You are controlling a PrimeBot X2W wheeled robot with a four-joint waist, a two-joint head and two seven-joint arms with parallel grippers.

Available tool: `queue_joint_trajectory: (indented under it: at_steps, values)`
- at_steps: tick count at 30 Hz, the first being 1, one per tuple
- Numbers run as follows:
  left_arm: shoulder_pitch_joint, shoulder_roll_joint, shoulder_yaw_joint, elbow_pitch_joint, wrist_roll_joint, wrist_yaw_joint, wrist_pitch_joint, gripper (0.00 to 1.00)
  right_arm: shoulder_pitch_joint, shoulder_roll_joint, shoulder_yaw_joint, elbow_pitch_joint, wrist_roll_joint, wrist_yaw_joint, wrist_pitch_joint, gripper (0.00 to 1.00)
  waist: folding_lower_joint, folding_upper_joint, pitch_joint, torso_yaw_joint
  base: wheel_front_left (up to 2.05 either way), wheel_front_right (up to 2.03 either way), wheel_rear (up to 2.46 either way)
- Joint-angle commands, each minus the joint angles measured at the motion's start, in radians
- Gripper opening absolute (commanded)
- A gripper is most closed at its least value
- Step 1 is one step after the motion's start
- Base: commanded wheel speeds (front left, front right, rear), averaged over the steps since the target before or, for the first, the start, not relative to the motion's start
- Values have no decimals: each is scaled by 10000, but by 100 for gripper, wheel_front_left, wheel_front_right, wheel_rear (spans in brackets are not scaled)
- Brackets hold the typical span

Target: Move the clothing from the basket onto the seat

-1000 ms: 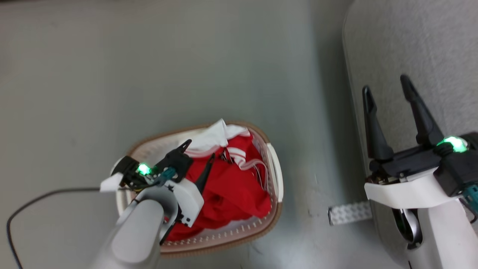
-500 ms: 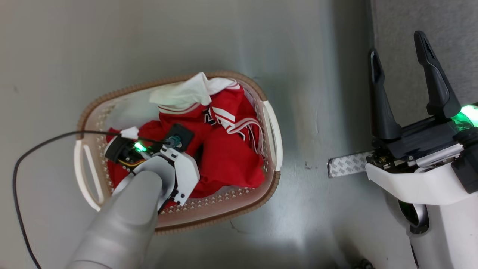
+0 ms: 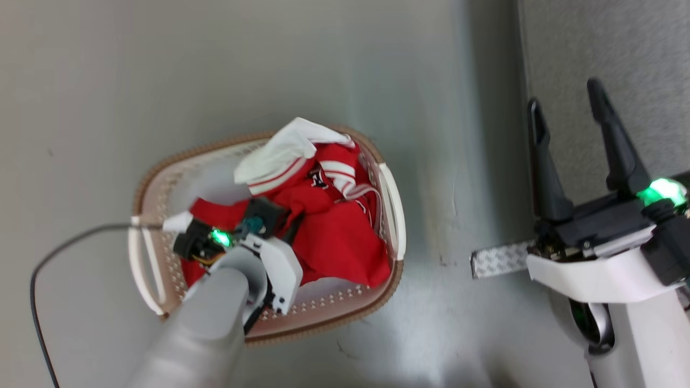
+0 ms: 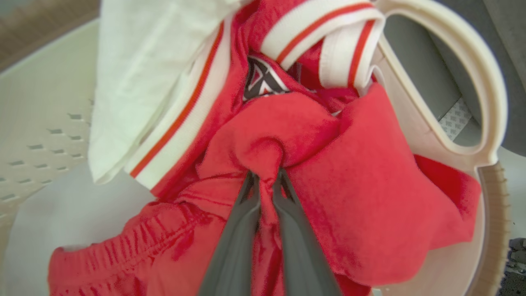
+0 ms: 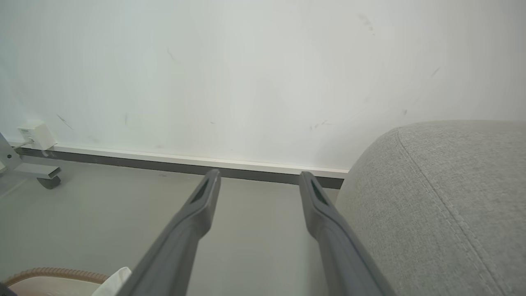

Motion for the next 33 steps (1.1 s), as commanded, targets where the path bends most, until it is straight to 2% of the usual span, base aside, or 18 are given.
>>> queue_joint_trajectory:
  at_steps: [1, 3, 4, 16, 26, 33]
  values:
    - [320, 0, 31, -197, -310, -31, -219, 0, 334, -1, -75, 163, 38, -21, -5, 100, -1, 0, -982, 267, 0, 0, 0]
    - [719, -17, 27, -482, -554, -31, -328, 0, 651, -1, -176, 337, 5, -21, -5, 100, -1, 0, -1669, 429, 0, 0, 0]
    - [719, -17, 27, -482, -554, -31, -328, 0, 651, -1, -176, 337, 5, -21, -5, 100, -1, 0, -1669, 429, 0, 0, 0]
    - [3642, 233, 81, -3047, -1309, 17, -392, 0, 2978, -4, -672, 1416, -9, -21, -5, 100, -1, 0, -5868, 1394, 0, 0, 0]
    - [5745, 930, 322, -6436, -1809, 751, 633, 0, 4577, -4, -409, 1920, 125, -21, -5, 100, -1, 0, -8249, 1386, 0, 0, 0]
    - [6583, 1747, 665, -9225, -2002, 1359, 1732, 0, 5136, -4, -233, 1879, 18, -21, -5, 100, -1, 0, -8731, 1109, 0, 0, 0]
